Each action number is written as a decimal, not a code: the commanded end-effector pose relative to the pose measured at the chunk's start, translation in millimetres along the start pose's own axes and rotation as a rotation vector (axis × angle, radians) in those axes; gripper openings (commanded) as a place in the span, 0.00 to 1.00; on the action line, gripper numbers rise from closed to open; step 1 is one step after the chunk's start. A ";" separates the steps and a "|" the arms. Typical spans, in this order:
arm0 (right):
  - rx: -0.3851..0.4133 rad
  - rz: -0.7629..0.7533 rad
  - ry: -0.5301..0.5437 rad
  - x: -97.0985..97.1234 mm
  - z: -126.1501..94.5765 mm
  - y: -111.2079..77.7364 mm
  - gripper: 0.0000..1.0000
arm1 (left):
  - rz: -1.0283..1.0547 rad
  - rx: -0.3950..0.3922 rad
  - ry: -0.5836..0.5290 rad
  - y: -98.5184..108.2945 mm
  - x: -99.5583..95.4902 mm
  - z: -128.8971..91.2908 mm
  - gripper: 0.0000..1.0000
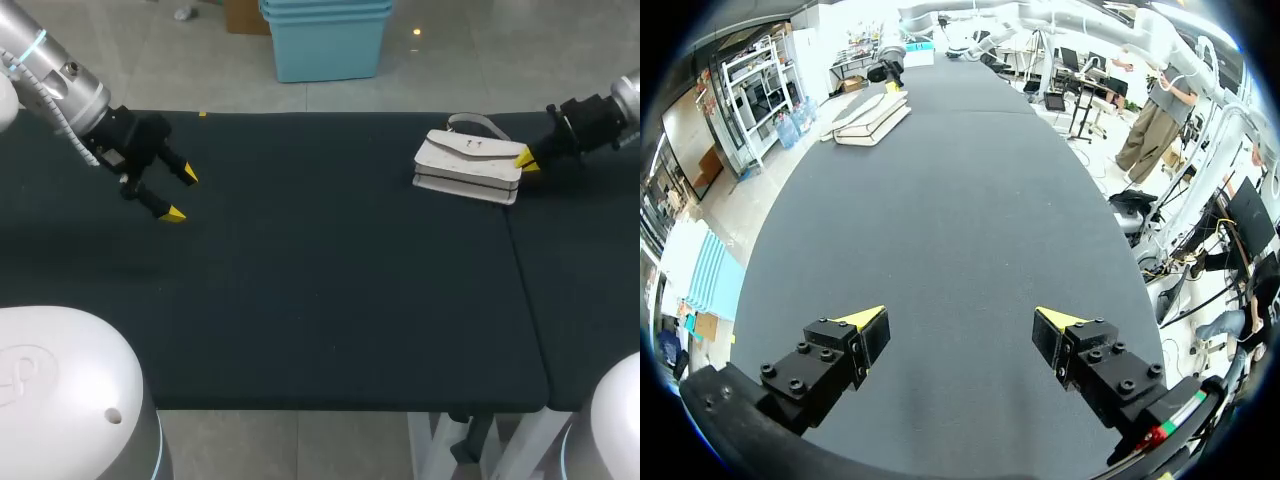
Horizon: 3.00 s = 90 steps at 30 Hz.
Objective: Pick up the bag, open it, inspect its contents, close it, and place it on the opposite side
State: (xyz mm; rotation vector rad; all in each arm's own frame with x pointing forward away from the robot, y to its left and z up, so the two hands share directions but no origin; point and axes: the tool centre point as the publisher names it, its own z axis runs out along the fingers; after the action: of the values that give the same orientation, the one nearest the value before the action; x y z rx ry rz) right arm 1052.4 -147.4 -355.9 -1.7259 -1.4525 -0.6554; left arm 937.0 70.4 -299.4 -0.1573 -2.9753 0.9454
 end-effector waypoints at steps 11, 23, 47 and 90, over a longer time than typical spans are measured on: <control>-0.021 0.000 -0.001 18.4 35.5 -22.5 0.00 | 0.001 0.002 -0.001 0.7 -0.1 0.5 1.00; -0.068 0.016 -0.028 28.3 60.7 -40.3 0.00 | 0.001 0.002 -0.001 0.7 -0.1 0.5 1.00; -0.382 0.233 -0.021 12.4 12.7 -36.7 1.00 | 0.001 0.002 -0.001 0.7 -0.1 0.5 1.00; -0.817 0.153 -0.028 25.5 64.4 -46.0 0.60 | 0.001 0.002 -0.001 0.7 -0.1 0.5 1.00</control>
State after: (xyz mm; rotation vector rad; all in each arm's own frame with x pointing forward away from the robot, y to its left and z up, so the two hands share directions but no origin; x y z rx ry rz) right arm 1003.4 -82.7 -355.7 -2.3527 -1.1420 -1.1807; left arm 937.0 70.4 -299.4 -0.1573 -2.9754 0.9454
